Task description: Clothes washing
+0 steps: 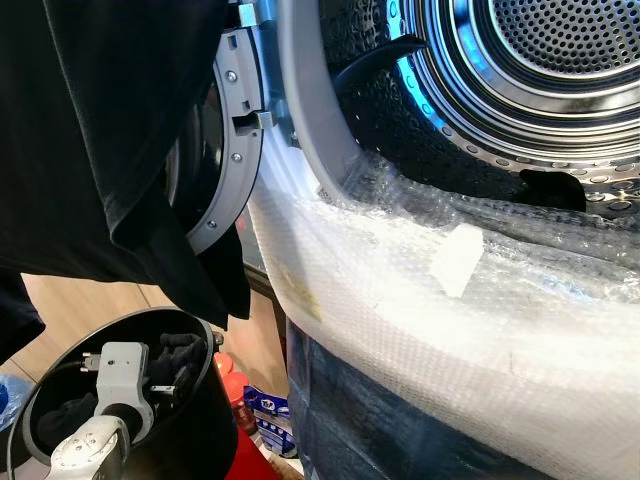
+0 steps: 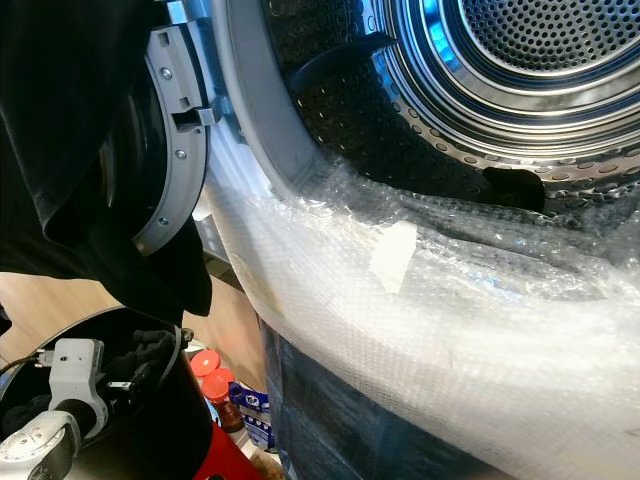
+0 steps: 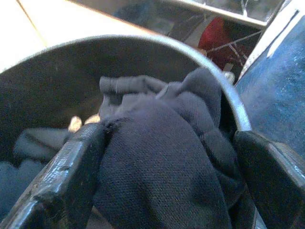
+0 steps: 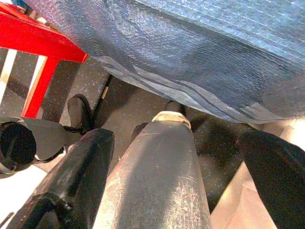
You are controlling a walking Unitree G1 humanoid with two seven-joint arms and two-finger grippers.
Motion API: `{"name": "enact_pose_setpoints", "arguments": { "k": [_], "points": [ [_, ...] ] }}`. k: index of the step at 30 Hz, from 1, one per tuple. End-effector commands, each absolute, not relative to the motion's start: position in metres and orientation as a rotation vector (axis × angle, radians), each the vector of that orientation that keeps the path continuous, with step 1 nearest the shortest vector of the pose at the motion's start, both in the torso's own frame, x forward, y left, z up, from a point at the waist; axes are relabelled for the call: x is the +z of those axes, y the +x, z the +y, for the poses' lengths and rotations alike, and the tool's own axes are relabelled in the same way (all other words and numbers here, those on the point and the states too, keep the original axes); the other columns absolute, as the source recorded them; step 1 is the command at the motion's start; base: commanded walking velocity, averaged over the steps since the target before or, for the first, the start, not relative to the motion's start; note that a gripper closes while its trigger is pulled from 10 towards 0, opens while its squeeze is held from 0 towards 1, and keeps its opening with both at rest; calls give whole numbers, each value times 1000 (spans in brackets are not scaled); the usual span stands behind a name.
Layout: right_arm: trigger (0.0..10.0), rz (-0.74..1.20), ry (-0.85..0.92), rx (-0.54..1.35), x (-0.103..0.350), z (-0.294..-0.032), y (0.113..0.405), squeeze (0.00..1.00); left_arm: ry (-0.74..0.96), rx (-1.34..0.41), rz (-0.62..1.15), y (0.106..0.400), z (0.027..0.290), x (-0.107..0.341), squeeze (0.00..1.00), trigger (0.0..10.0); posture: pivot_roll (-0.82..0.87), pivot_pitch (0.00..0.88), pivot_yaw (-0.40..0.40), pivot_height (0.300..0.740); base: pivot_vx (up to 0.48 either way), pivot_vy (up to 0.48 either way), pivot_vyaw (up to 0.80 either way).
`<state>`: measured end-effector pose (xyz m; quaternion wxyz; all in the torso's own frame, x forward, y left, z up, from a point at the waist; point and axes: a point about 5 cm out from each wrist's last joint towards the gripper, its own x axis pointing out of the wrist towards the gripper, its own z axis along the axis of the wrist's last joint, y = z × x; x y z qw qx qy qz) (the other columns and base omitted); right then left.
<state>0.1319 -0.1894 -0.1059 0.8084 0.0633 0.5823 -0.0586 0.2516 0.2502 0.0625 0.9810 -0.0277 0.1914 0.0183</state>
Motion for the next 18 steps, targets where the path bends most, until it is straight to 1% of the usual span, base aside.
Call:
{"name": "enact_pose_setpoints", "arguments": {
  "k": [1,2,3,5,9,10,11,12,18],
  "points": [
    [10000,1256,159,-121,-108,-183,129,0,-110,98,463,248,261,55,0,10000,86,0,118,740,0,0,0],
    [10000,1256,159,-121,-108,-183,129,0,-110,98,463,248,261,55,0,10000,86,0,118,740,0,0,0],
    [10000,1263,147,-111,-108,-182,129,0,-136,157,520,244,268,46,0,10000,85,0,117,740,0,0,0],
    [10000,1264,150,-110,-108,-182,128,0,-161,172,517,243,269,46,0,10000,84,0,116,740,0,0,0],
    [10000,1266,145,-108,-108,-182,128,0,-148,174,526,244,270,47,0,10000,81,0,115,740,0,0,0],
    [10000,1267,142,-106,-108,-182,128,0,-143,197,542,243,273,45,0,4824,79,0,116,740,0,0,0],
    [10000,1267,142,-106,-108,-182,128,0,-143,197,542,243,273,45,0,4824,79,0,116,740,0,0,0],
    [10000,1266,143,-108,-108,-182,128,0,-146,208,533,244,274,46,0,0,77,0,116,740,0,0,0],
    [10000,1268,130,-96,-108,-181,128,0,-155,189,529,245,272,48,0,0,81,0,114,740,0,0,0]
  ]
}}
